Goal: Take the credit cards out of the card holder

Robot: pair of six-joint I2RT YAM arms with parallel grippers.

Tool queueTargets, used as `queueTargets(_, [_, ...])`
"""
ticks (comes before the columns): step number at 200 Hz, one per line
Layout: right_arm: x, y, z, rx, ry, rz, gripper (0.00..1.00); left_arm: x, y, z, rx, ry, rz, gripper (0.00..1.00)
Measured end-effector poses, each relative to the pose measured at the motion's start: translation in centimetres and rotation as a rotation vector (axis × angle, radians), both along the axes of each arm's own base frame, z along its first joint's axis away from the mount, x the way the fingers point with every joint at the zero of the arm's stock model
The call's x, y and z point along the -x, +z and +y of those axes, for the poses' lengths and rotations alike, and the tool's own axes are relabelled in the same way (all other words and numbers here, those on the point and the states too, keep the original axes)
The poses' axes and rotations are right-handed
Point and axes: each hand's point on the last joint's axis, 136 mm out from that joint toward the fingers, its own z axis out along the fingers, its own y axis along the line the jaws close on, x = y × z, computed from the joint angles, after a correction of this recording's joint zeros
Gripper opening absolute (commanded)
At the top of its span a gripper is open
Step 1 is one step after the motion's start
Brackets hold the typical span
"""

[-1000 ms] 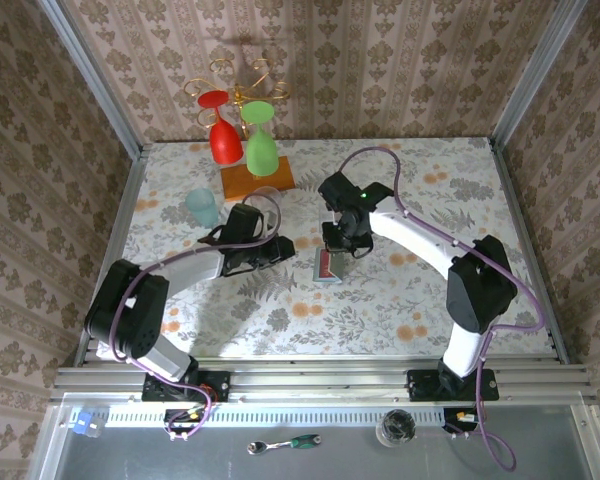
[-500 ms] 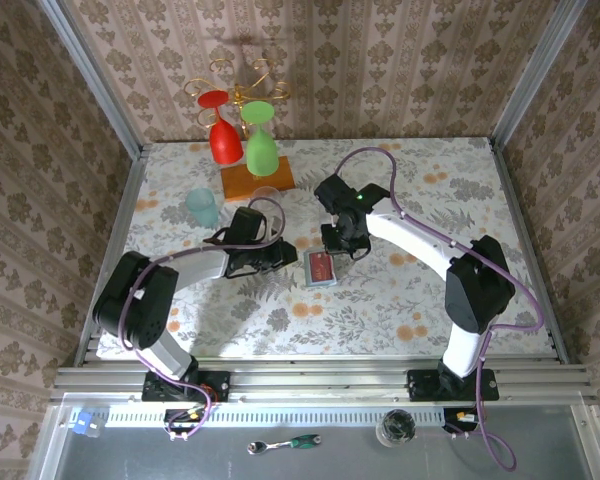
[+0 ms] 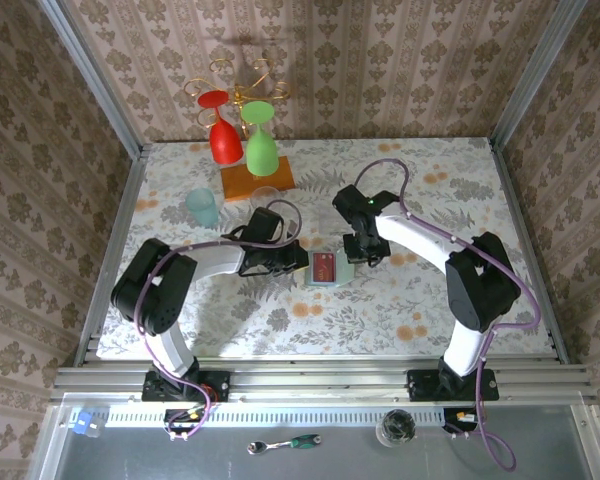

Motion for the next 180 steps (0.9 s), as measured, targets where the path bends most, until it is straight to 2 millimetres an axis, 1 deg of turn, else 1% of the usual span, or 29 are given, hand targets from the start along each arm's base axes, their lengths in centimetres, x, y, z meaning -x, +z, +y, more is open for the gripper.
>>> queueTargets(28, [0.3,-1.0,-0.9,0.006,-0.014,0.011,0.11,-0.2,-0.2,0.0,-0.016,0.007,-0.002,0.06])
queueTargets(64, [0.3,-1.9,-1.2,0.001,-0.014,0.013,0.1,-0.1,-1.7,0.5,-0.07,0.026,0.024,0.04])
queueTargets(102, [0.2,-2.5,-0.9,-0.029,-0.01,0.012,0.1,0.0,-2.4,0.5,-0.114,0.032,0.034,0.02])
queueTargets(143, [-0.3,-2.7,-0.1,-0.065,-0.006,0.0,0.1,0.2,-3.1,1.3,-0.162,0.05,0.045,0.01])
queueTargets(180, [-0.6,-3.8,0.4,-0.085,-0.005,0.016,0.1,0.2,-3.0,1.9,-0.19,0.064,0.039,0.01])
